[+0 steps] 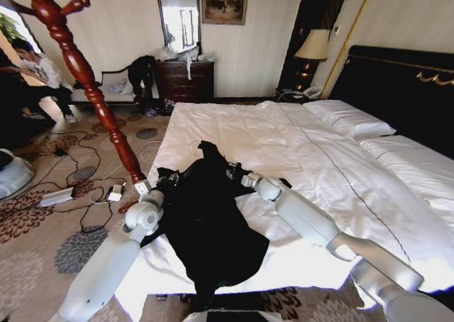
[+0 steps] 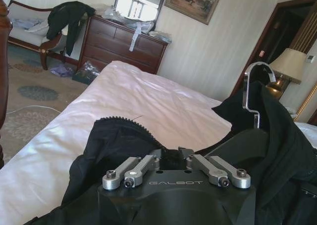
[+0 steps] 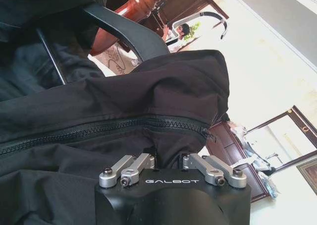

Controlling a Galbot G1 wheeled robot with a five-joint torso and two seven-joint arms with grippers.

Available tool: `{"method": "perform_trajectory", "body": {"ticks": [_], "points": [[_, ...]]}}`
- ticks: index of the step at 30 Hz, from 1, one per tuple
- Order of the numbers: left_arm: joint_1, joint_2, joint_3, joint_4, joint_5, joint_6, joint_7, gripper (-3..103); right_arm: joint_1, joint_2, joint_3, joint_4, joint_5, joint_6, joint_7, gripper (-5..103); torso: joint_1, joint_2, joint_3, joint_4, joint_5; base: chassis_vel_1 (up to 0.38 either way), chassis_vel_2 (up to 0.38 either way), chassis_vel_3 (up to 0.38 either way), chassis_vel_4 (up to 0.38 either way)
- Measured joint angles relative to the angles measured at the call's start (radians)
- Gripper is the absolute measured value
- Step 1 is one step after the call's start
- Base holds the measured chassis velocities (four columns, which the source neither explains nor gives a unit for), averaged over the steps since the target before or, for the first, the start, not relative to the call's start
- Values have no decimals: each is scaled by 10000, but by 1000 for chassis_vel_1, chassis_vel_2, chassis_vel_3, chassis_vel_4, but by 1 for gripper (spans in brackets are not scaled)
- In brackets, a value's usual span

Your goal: Pick up the clothes from the bed and hang them on the clothes hanger.

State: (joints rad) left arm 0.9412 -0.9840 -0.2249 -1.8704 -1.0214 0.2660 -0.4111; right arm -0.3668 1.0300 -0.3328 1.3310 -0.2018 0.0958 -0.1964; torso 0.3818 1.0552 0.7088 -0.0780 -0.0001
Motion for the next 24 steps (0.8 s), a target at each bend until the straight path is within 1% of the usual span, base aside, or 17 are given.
{"method": "perform_trajectory", "body": {"ticks": [2,3,5,6,7,10,12,14,15,18,20,21,24], "points": [[-26,60,0,-17,-50,-52,62,12,61,35,0,-2,59,-16,14,19,0,0,0,1,0,0,0,0,0],[-26,60,0,-17,-50,-52,62,12,61,35,0,-2,59,-16,14,19,0,0,0,1,0,0,0,0,0],[-54,105,-3,-32,-125,-74,80,3,115,54,0,-2,113,-31,24,19,0,0,0,0,0,0,0,0,0],[-68,127,-10,-38,-154,-82,88,3,136,61,-1,-2,132,-35,29,19,0,0,0,0,0,0,0,0,0],[-192,249,-40,-105,-258,-136,162,0,165,73,-13,-2,162,-46,44,19,0,0,0,1,-1,0,0,0,0],[-483,398,-48,-266,-503,-155,249,0,142,98,-30,-2,162,-57,53,19,0,0,0,1,-2,0,0,0,0],[-898,540,12,-446,-801,-153,285,0,80,162,-51,-24,136,-67,60,19,0,0,0,0,0,0,0,0,0],[-1541,731,206,-692,-1166,-70,290,0,21,274,-82,-97,51,-78,69,19,0,0,0,-1,1,0,0,0,0],[-1541,731,206,-692,-1166,-70,290,0,21,274,-82,-97,51,-78,69,19,0,0,0,-1,1,0,0,0,0],[-2119,886,531,-991,-1523,92,278,0,19,522,-130,-246,-65,-127,88,19,0,0,0,-3,1,0,0,0,0],[-2295,952,751,-1184,-1655,211,279,0,100,736,-164,-352,-78,-172,99,19,1,0,0,1,1,0,0,0,0],[-2295,952,751,-1184,-1655,211,279,0,100,736,-164,-352,-78,-172,99,19,1,0,0,1,1,0,0,0,0],[-2328,1050,1199,-1443,-1597,329,299,0,264,951,-193,-412,38,-246,138,19,1,0,1,3,0,0,0,0,0]]}}
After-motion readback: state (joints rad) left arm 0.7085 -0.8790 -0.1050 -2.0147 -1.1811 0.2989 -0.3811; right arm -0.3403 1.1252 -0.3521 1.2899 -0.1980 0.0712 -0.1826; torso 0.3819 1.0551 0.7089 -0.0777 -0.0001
